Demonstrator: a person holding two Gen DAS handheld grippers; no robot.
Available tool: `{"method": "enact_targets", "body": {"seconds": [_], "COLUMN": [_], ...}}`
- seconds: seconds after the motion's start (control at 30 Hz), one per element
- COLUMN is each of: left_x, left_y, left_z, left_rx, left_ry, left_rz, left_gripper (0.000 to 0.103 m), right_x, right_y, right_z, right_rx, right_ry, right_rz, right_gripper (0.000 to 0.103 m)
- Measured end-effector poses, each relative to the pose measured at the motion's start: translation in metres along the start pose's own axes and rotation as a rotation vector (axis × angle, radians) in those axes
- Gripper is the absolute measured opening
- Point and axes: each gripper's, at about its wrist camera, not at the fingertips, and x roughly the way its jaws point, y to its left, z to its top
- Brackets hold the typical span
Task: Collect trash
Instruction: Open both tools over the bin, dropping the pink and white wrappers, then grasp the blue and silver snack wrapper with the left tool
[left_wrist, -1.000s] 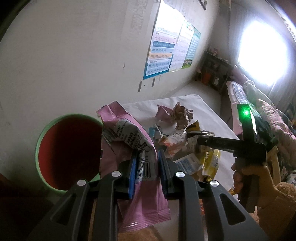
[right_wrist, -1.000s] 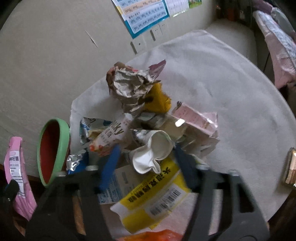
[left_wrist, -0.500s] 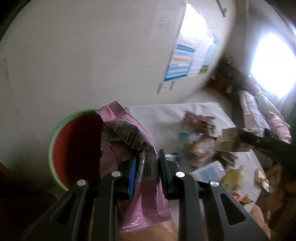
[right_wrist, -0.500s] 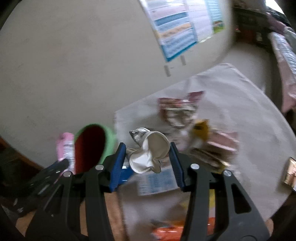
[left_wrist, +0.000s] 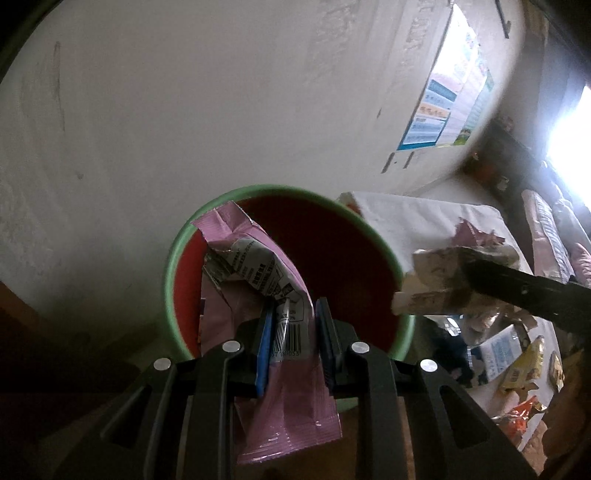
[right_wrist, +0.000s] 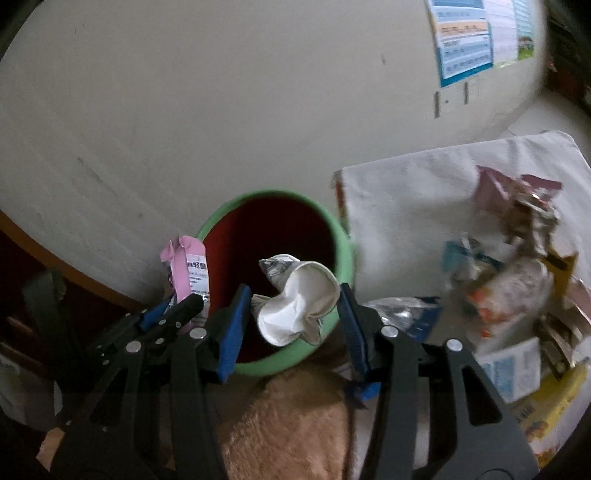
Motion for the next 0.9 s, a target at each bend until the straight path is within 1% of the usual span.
{"method": "enact_targets", "body": {"seconds": [0.07, 0.1, 0.13, 0.17, 0.2, 0.23, 0.27, 0.4, 0.5, 0.7, 0.77, 0.87, 0.9], "left_x": [0.005, 0.007, 0.009, 0.011, 0.013, 0.013, 0.013, 0.012, 0.008, -0.011, -0.017, -0.023, -0.024], "left_y": [0.004, 0.006, 0.007, 0.009, 0.012, 0.015, 0.018, 0.021, 0.020, 0.004, -0.010, -0.032, -0.044], "left_z": [0.000, -0.001, 0.000, 0.000, -0.001, -0.002, -0.003, -0.005, -0.004, -0.003, -0.002, -0.003, -0.004], "left_rx": [-0.006, -0.008, -0.014, -0.025, -0.034, -0.053, -0.060, -0.077, -0.080, -0.043, -0.016, 0.021, 0.050], "left_ry": [0.010, 0.013, 0.015, 0.016, 0.016, 0.014, 0.013, 0.020, 0.007, -0.038, -0.045, -0.048, -0.039], "left_rz": [0.000, 0.000, 0.001, 0.007, 0.007, 0.006, 0.004, 0.007, 0.015, 0.013, -0.007, -0.054, -0.079], "left_gripper": [0.022, 0.026, 0.029, 0.039, 0.044, 0.052, 0.054, 0.054, 0.054, 0.054, 0.054, 0.054, 0.054], "right_x": [0.009, 0.008, 0.011, 0.010, 0.008, 0.004, 0.001, -0.014, -0.030, -0.071, -0.088, -0.108, -0.116], "right_y": [0.009, 0.013, 0.015, 0.016, 0.016, 0.015, 0.015, 0.008, -0.001, -0.030, -0.044, -0.066, -0.074], "right_z": [0.004, 0.005, 0.007, 0.007, 0.007, 0.005, 0.005, 0.000, -0.011, -0.037, -0.047, -0.064, -0.070], "right_rx": [-0.009, -0.009, -0.008, -0.005, -0.004, -0.005, -0.007, 0.001, 0.009, 0.035, 0.046, 0.071, 0.084], "right_ry": [0.009, 0.012, 0.013, 0.006, -0.003, -0.009, -0.015, -0.031, -0.041, -0.089, -0.113, -0.137, -0.145], "right_rz": [0.006, 0.013, 0.014, 0.012, 0.014, 0.018, 0.016, 0.017, 0.000, -0.069, -0.109, -0.160, -0.179], "right_gripper": [0.049, 0.052, 0.061, 0.065, 0.065, 0.066, 0.067, 0.068, 0.068, 0.068, 0.072, 0.072, 0.072]}}
